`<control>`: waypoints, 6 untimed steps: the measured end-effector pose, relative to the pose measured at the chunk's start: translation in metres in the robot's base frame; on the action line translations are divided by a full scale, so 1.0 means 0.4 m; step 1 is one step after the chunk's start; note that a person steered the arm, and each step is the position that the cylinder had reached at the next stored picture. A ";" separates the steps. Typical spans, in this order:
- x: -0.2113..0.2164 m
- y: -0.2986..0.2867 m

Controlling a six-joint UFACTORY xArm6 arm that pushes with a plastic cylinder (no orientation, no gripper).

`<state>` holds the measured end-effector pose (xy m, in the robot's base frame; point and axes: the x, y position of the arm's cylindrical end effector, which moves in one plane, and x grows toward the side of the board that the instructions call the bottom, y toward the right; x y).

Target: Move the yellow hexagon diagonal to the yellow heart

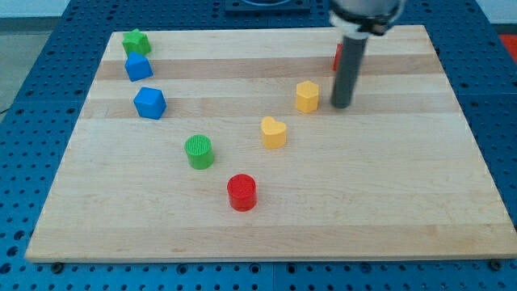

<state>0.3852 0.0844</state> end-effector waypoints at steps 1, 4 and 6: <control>-0.059 -0.166; -0.175 -0.228; -0.084 -0.326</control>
